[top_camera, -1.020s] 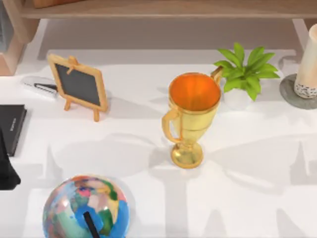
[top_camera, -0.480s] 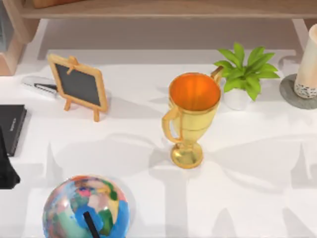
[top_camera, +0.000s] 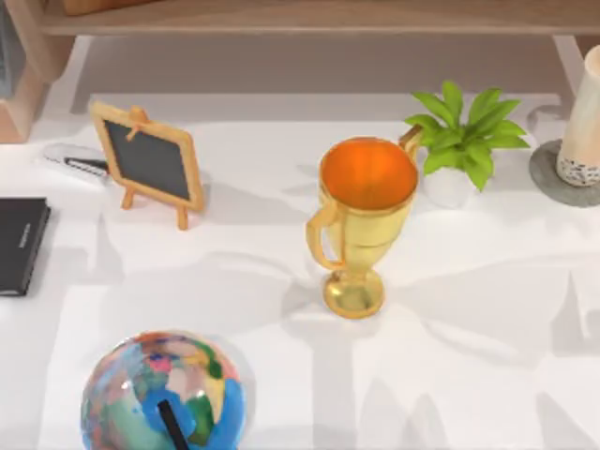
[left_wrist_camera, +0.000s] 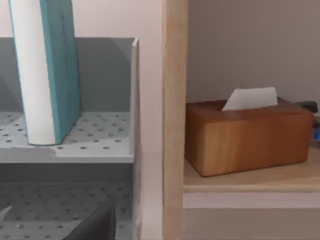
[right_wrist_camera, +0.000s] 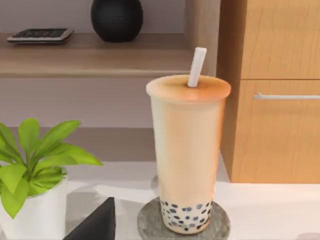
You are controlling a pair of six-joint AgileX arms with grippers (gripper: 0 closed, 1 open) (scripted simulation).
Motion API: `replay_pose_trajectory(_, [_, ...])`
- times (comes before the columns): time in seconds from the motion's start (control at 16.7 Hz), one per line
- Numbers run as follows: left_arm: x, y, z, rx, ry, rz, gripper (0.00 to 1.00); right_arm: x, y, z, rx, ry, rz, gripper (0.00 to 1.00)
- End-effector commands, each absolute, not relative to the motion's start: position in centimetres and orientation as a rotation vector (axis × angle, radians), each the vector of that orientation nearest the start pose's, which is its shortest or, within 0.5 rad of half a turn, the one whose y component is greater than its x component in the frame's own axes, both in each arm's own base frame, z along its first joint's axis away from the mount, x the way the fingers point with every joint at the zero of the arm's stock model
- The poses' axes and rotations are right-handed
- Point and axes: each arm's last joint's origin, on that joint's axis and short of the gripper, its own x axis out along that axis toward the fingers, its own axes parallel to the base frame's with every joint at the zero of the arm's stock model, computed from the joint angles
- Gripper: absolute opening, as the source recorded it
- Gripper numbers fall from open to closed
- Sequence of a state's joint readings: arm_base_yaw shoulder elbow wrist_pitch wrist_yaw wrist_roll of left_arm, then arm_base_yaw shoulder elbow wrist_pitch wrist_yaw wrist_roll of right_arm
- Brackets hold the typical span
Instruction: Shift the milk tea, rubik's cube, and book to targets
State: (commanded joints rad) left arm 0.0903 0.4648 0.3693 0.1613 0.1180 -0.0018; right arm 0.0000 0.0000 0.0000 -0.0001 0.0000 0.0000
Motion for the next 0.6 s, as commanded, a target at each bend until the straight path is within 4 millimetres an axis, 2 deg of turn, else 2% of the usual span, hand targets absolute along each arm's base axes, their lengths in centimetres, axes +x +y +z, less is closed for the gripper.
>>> replay_pose_trajectory(0.12, [16.7, 1.7, 28.9, -0.004, -0.060, -0.023, 1.00, 10.6, -0.1, 16.0, 0.000, 0.000, 0.000, 1.00])
replay_pose_trajectory(0.3, [22.7, 3.9, 31.8, -0.007, -0.044, -0.016, 1.00, 10.6, -0.1, 16.0, 0.000, 0.000, 0.000, 1.00])
replay_pose_trajectory(0.42, [27.3, 6.0, 32.4, -0.010, -0.030, -0.011, 1.00, 10.6, -0.1, 16.0, 0.000, 0.000, 0.000, 1.00])
replay_pose_trajectory(0.6, [34.1, 9.6, 31.2, -0.016, -0.009, -0.007, 1.00, 10.6, -0.1, 16.0, 0.000, 0.000, 0.000, 1.00])
